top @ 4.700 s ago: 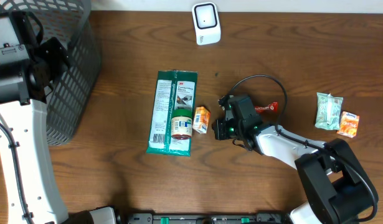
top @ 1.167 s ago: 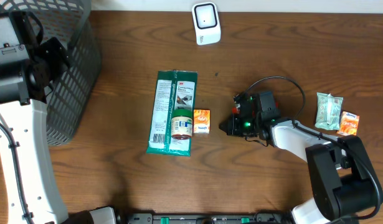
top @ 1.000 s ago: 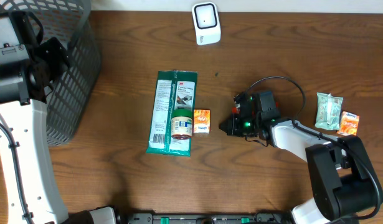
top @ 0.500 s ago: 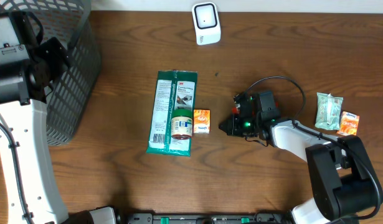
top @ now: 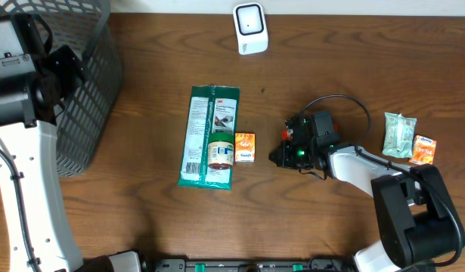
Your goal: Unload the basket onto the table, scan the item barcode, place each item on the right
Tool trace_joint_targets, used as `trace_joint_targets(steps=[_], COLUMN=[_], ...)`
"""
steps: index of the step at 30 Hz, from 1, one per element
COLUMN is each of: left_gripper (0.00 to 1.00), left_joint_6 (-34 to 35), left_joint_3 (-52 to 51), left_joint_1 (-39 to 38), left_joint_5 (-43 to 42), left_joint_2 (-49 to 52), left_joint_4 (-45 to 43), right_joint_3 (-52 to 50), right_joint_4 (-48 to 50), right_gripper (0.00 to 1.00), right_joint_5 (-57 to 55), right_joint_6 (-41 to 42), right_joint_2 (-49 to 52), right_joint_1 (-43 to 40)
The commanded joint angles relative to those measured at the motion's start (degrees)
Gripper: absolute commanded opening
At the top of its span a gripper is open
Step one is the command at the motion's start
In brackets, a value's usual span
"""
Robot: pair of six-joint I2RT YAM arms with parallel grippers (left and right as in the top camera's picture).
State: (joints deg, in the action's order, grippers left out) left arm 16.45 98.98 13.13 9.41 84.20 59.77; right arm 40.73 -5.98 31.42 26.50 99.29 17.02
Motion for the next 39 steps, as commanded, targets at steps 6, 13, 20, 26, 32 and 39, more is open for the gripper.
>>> trace_joint_targets(steps=[6, 13, 20, 26, 32, 39], left_gripper=[0.92, 0.92, 0.92, 0.92, 0.92, 0.92], left_joint_6=[-0.5, -0.5, -0.5, -0.5, -0.5, -0.5], left_joint_3=[0.3, 0.3, 0.3, 0.3, 0.3, 0.3], left_joint_1=[0.3, 0.3, 0.3, 0.3, 0.3, 0.3], left_joint_5=[0.7, 0.7, 0.7, 0.7, 0.7, 0.7], left_joint_2=[-0.1, -0.1, -0.1, -0.1, -0.1, -0.1], left_joint_4=[0.0, 0.0, 0.0, 0.0, 0.0, 0.0], right_joint_3=[-0.3, -0.3, -0.3, -0.3, -0.3, -0.3], right_joint_4=[-0.7, -0.9, -2.3, -2.6, -3.3, -3.6], right_gripper=[0.03, 0.04, 0.05, 0.05, 0.06, 0.06], right_joint_5=[-3.1, -4.6, -8.5, -9.2, -10.7, -12.1], right_joint_6=[-0.9, -0.9, -0.8, -0.9, -0.9, -0.9], right_joint_2=[0.5, 0.5, 0.5, 0.5, 0.5, 0.5], right_joint_1=[-0.5, -0.5, -0.5, -0.5, -0.5, -0.5])
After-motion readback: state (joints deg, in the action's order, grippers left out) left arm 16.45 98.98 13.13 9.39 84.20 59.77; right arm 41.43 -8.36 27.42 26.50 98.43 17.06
